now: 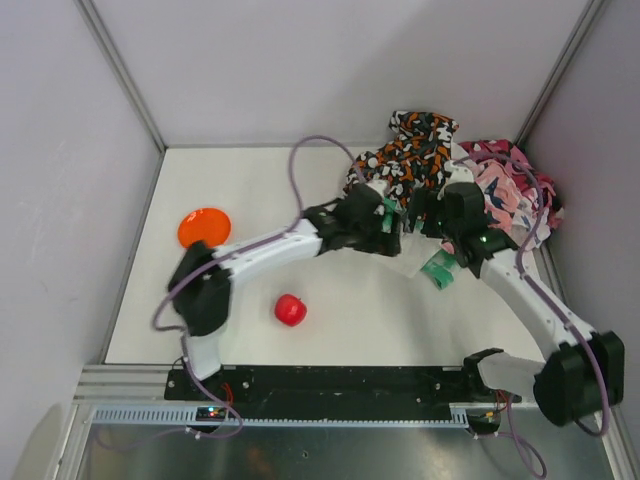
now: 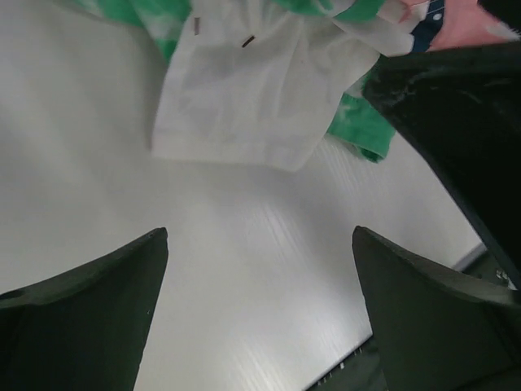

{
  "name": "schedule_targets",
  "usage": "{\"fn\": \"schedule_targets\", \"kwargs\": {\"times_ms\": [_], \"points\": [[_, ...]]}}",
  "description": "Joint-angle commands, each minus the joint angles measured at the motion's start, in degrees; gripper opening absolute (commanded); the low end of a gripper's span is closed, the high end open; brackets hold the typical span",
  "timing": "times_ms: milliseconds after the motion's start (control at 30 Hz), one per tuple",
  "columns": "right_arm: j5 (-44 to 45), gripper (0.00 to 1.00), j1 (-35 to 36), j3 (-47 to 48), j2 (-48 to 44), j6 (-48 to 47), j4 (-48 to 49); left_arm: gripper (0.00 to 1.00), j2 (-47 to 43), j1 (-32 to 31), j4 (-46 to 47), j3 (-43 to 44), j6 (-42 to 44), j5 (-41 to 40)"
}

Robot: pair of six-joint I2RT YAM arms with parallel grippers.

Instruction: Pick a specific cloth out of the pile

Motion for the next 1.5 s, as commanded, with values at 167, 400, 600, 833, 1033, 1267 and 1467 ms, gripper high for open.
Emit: {"fn": "schedule_targets", "kwargs": {"times_ms": [167,400,600,833,1033,1267,1467], "points": [[-8.22,0.96,-11.82,6.53,13.45,9.5,1.03,1.0,24.78,-3.84,0.75,22.47,2.71,0.03],[-7.28,0.98,-16.64,6.51,12.65,10.14,1.32,1.0,37.27,-4.83,2.64,33.9,0.0,1.3],[-7.11,0.98,-18.54,6.54,12.51,9.19,-0.74,0.74,40.02,-5.22,4.12,35.94,-1.92,-1.38],[-6.05,0.98,-18.61,6.54,12.56,6.38,-1.67,0.12,28.86,-5.23,4.14,26.53,-0.21,-9.24],[-6.12,0.99,-18.59,6.58,10.35,4.16,-2.09,0.15,16.94,-5.27,4.07,17.86,2.64,-10.6],[-5.81,0.99,-17.61,6.51,8.08,2.87,-4.09,0.28,12.4,-5.09,3.65,14.76,4.14,-7.91],[-5.43,0.99,-15.29,6.52,5.93,1.68,-5.54,0.35,13.69,-5.05,1.81,16.29,4.25,-5.58]]}}
